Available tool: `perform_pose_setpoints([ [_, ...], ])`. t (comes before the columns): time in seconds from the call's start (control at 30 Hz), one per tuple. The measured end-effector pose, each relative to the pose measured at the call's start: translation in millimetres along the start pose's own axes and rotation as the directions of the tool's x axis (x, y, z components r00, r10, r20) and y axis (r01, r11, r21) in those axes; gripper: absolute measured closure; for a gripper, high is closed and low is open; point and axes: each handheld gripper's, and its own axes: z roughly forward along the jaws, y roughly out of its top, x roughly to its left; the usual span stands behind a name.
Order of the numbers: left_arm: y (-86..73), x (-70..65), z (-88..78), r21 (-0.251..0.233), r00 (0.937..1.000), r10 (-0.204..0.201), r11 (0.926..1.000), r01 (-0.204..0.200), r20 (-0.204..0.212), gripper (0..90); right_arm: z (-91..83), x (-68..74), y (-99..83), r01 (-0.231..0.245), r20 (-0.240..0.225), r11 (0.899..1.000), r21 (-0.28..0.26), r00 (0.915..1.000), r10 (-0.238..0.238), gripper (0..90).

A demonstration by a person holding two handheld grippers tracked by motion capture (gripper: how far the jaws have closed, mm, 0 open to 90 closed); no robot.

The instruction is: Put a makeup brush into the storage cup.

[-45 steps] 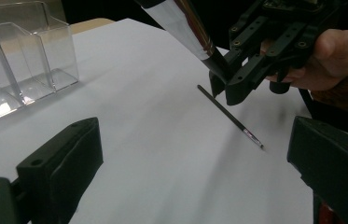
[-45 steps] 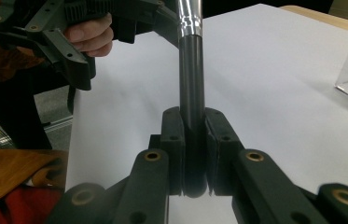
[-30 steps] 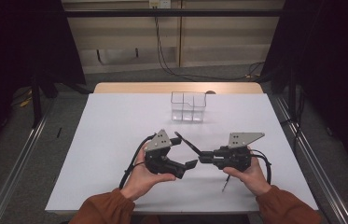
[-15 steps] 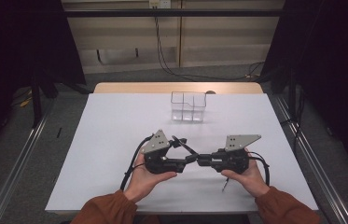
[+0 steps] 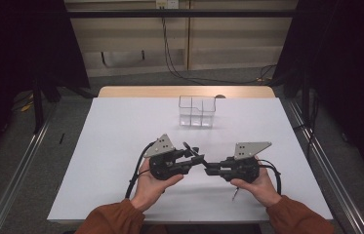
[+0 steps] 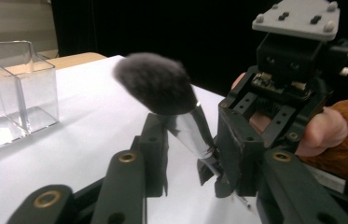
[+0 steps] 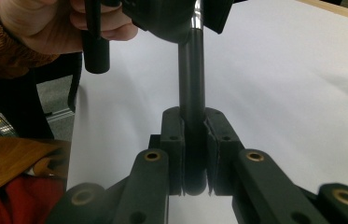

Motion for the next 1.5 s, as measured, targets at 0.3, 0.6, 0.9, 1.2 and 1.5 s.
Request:
perform_pose_setpoints([
  [0.3, 2.8, -8.2, 0.4, 0.018, 0.9995, -0.016, 0.9997, 0.015, 0.029, 75.6, 4.8, 3.0, -1.4, 0.006, -0.014, 1.0, 0.018, 0.9999, -0.006, 78.3],
  [0.6, 3.6, -9.7, -0.4, 0.038, 0.9993, -0.016, 0.9992, 0.014, 0.035, 76.4, 5.8, 3.0, -2.4, -0.007, -0.027, 1.0, 0.009, 0.9996, 0.008, 75.8],
  [0.9, 6.1, -12.5, -0.8, 0.044, 0.999, -0.009, 0.999, 0.007, 0.043, 76.8, 3.0, 1.9, -2.0, -0.025, -0.027, 1.0, -0.002, 0.9993, 0.025, 56.5],
  [1.2, 10.8, -6.6, -7.4, 0.036, 0.9989, -0.031, 0.9989, 0.03, 0.036, 76.8, -4.0, -2.7, -2.2, -0.073, -0.003, 0.997, -0.039, 0.9974, 0.073, 32.6],
  [1.5, 13.0, -8.0, -6.8, 0.045, 0.9988, -0.027, 0.9987, 0.026, 0.042, 76.8, -7.9, -1.2, -0.2, -0.077, 0.008, 0.994, -0.079, 0.9969, 0.078, 18.7],
])
